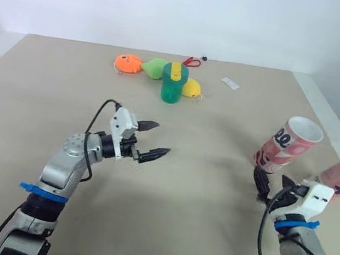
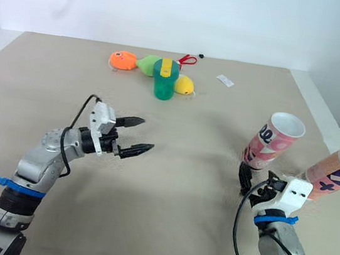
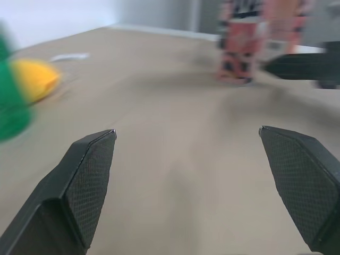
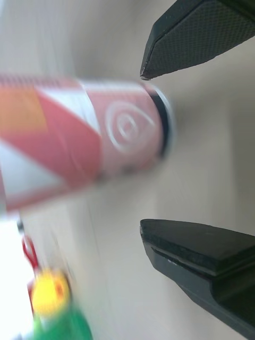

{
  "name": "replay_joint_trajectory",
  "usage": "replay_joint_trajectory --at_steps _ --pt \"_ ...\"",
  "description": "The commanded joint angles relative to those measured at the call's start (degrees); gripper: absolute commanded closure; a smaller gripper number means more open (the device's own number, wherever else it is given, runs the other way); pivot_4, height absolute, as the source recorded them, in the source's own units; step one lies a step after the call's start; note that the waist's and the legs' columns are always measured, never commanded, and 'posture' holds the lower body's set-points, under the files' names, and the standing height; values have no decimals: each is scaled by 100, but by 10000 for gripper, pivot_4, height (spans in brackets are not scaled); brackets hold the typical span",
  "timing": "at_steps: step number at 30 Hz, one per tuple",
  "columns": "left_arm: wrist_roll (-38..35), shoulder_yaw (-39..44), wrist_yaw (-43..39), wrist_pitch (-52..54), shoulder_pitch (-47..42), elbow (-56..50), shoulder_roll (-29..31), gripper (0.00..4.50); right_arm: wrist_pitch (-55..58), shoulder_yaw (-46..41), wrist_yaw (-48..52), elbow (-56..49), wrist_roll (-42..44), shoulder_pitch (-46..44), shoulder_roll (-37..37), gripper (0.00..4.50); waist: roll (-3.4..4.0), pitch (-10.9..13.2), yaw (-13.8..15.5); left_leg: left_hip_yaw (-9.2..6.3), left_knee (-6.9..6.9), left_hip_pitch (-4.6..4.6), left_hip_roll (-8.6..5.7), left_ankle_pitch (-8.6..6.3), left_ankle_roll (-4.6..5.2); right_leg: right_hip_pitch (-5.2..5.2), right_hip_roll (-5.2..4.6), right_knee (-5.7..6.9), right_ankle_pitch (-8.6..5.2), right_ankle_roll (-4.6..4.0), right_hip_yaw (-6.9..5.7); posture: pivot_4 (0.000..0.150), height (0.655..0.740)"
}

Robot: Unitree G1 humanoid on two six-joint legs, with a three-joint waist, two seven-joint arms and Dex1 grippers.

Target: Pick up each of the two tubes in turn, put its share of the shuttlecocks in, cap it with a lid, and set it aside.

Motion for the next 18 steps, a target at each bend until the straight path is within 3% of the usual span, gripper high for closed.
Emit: replay_joint_trajectory --at_steps 1,5,9,18 --pt "62 470 419 -235 489 -240 108 0 219 800 1056 -718 231 -41 -663 376 -1 0 -56 2 -1 10 2 3 5 6 2 0 0 5 3 1500 7400" --pt "45 788 670 -341 1261 -708 210 0 230 1429 1624 -768 19 -343 -1277 376 -5 1 -53 4 0 25 24 14 9 18 14 -1 -3 18 2 1500 7400" --pt "72 940 730 -393 1864 -977 351 0 268 1739 1629 -492 59 -803 -1158 376 -11 1 -27 17 1 25 29 24 11 20 18 0 7 13 -3 1500 7400" --pt "167 790 942 -226 1980 -1206 461 0 -74 1939 1807 109 -127 -969 -933 376 -17 0 30 31 1 22 28 28 14 18 10 -4 10 21 5 1500 7400"
